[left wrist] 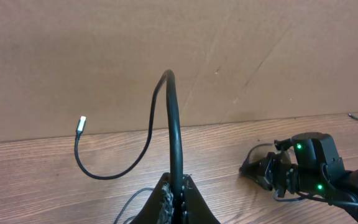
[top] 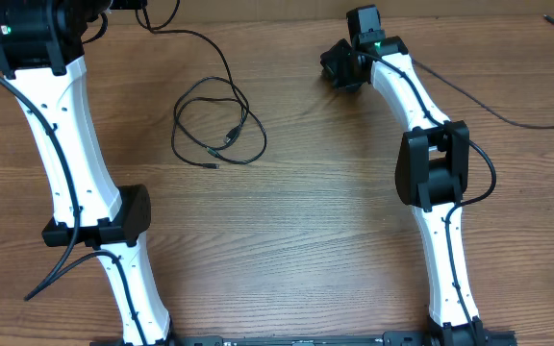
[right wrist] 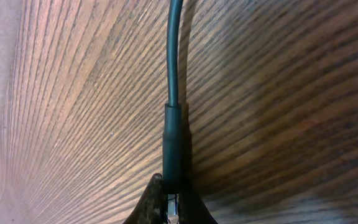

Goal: Untangle cables

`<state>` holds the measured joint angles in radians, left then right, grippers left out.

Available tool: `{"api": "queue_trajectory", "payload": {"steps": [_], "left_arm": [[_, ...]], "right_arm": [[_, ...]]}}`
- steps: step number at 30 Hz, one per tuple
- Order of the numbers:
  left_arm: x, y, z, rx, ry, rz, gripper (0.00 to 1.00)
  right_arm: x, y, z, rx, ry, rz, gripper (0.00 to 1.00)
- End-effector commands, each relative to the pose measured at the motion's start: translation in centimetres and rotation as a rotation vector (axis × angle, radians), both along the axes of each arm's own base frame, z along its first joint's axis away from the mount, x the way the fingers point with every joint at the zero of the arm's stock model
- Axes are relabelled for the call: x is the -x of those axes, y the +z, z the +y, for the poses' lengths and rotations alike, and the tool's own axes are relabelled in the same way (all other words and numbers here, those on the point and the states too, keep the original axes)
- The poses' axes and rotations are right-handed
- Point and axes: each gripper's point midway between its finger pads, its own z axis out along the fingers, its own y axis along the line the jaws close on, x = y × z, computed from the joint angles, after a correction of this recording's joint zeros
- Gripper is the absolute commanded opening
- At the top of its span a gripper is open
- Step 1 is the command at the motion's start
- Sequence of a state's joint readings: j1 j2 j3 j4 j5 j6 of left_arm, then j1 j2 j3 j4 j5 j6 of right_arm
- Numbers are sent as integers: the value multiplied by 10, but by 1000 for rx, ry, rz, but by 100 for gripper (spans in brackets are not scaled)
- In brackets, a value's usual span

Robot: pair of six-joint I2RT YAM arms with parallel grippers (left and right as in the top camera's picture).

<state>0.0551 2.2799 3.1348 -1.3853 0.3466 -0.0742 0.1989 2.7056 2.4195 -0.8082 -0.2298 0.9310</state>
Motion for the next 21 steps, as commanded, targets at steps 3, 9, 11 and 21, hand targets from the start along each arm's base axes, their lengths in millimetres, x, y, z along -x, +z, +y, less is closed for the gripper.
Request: {"api": "queue_trajectory", "payload": {"steps": [3, 9, 11, 21], "left_arm": [[0, 1, 8, -21, 12, -9, 4], [0, 1, 6, 11, 23, 1, 4], [0, 1, 6, 29, 34, 7, 4], [3, 2, -15, 80, -1, 22, 4]], "right_arm": [[1, -12, -47, 50, -22, 33, 4], [-7, 51, -129, 119, -14, -53, 4], [-6, 68, -153, 143, -33, -71, 4], [43, 134, -352, 317, -331, -70, 4]]}}
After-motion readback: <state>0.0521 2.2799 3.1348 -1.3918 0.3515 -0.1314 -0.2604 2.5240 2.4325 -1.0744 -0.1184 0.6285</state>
